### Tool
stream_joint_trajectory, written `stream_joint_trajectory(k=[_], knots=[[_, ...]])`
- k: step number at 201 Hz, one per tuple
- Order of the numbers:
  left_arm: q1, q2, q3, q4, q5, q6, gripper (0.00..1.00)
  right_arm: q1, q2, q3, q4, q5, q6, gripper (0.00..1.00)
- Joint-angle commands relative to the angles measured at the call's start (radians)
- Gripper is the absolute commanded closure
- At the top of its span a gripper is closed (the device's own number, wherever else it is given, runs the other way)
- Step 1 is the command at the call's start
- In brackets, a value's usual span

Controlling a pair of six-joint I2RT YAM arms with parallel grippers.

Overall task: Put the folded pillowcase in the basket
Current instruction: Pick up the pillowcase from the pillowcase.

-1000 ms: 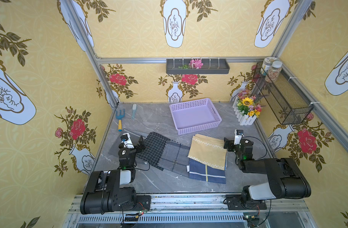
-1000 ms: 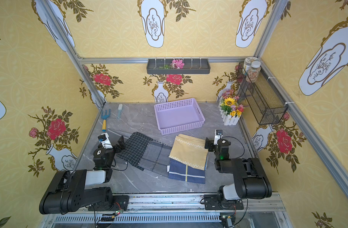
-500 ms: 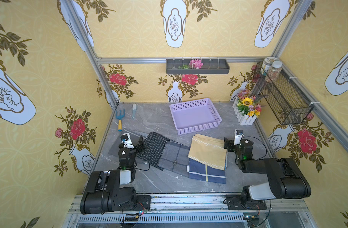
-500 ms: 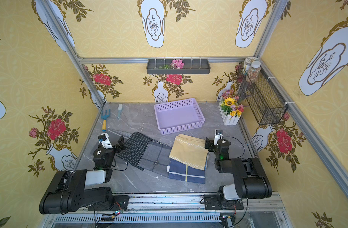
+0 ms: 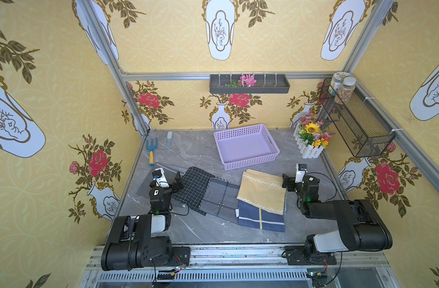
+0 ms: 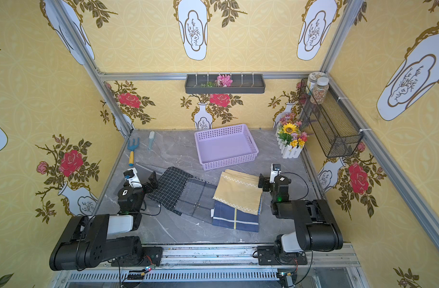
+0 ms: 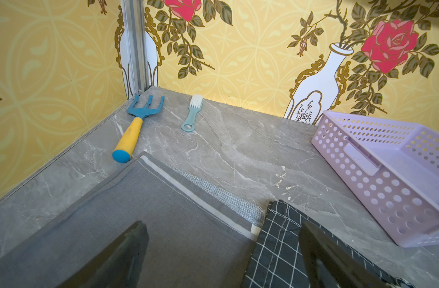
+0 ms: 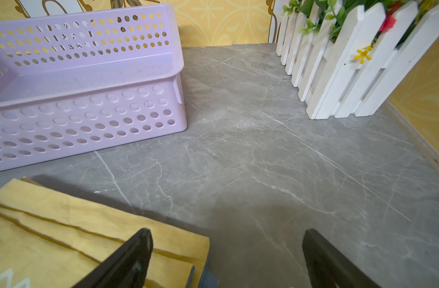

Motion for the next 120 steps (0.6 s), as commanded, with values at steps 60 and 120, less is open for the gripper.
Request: stream_joint_trajectory(k=[60, 120], knots=[[-0.036, -0.373, 0.035, -0.282, -0.035, 0.013, 0.0, -0.016, -0.407, 0.238, -0.68, 0.179, 0.215, 0.03], [-0.035, -0.68, 0.223, -0.848, -0.218, -0.462, 0.0, -0.02, -0.469, 0.458, -1.175, 0.042, 0.435, 0.03]])
